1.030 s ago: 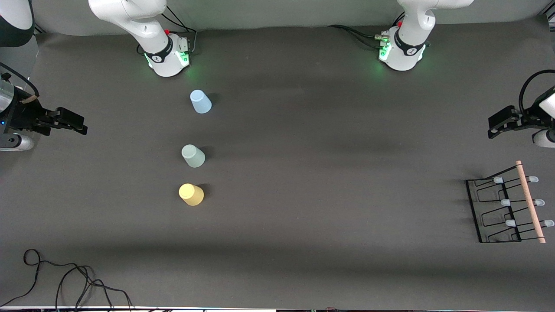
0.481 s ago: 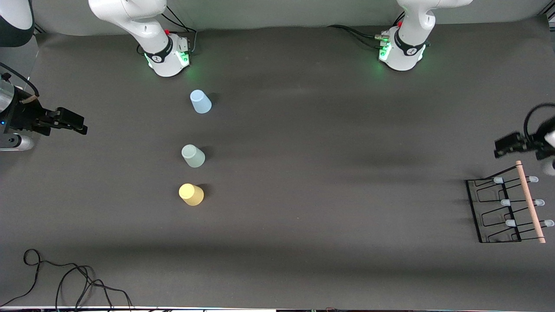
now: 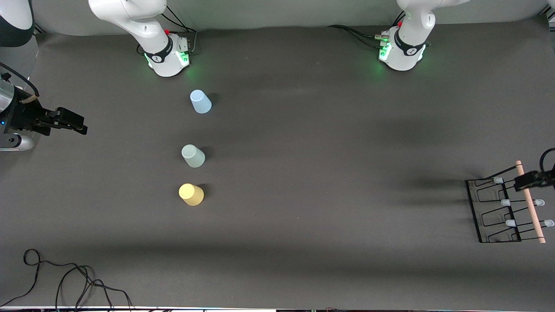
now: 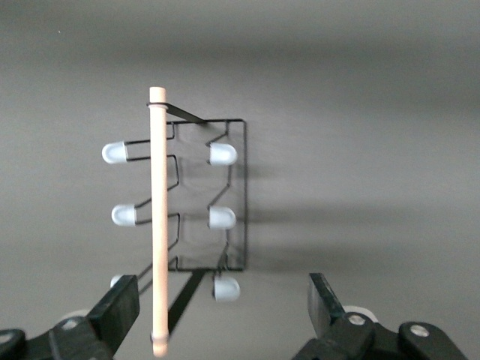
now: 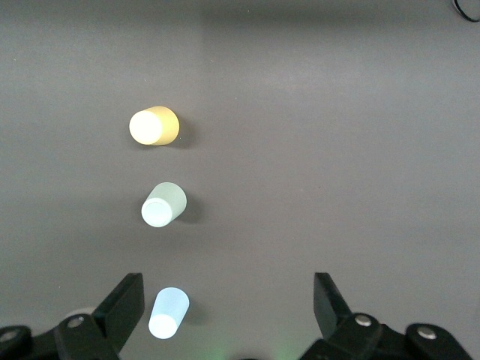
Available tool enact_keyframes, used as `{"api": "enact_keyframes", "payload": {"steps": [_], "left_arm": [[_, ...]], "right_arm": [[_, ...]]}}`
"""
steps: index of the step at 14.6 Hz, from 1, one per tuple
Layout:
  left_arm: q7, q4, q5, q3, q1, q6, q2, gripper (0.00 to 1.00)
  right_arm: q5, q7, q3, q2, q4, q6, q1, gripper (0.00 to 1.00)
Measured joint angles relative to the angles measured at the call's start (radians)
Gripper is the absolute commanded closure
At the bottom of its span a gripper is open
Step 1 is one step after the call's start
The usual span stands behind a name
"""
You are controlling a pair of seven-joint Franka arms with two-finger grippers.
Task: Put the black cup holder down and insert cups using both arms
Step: 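Lower the left gripper onto the wooden handle of the black rack, then grasp the rack handle and carry it toward the table middle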
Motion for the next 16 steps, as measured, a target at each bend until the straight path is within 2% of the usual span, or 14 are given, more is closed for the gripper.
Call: {"api": "enact_keyframes", "payload": {"steps": [3, 5, 8, 9, 10, 16], "left_arm": [[0.024, 0.001, 0.001, 0.000, 0.043, 0.079, 0.095, 0.01], [0.045, 0.002, 0.001, 0.000, 0.065, 0.121, 0.138, 0.13], [0.067, 0.002, 0.001, -0.001, 0.077, 0.163, 0.165, 0.60], [0.083, 0.003, 0.001, -0.001, 0.082, 0.170, 0.169, 0.83], [0.094, 0.003, 0.001, -0.001, 0.086, 0.172, 0.171, 1.00], [0.116, 0.013, 0.002, -0.012, 0.087, 0.172, 0.174, 1.00]], "right_arm": [[0.000, 0.000, 0.000, 0.000, 0.000, 0.000, 0.000, 0.00], [0.000, 0.000, 0.000, 0.000, 0.000, 0.000, 0.000, 0.00], [0.000, 0.000, 0.000, 0.000, 0.000, 0.000, 0.000, 0.00], [0.000, 0.000, 0.000, 0.000, 0.000, 0.000, 0.000, 0.00], [0.000, 0.000, 0.000, 0.000, 0.000, 0.000, 0.000, 0.00], [0.000, 0.000, 0.000, 0.000, 0.000, 0.000, 0.000, 0.00]]}}
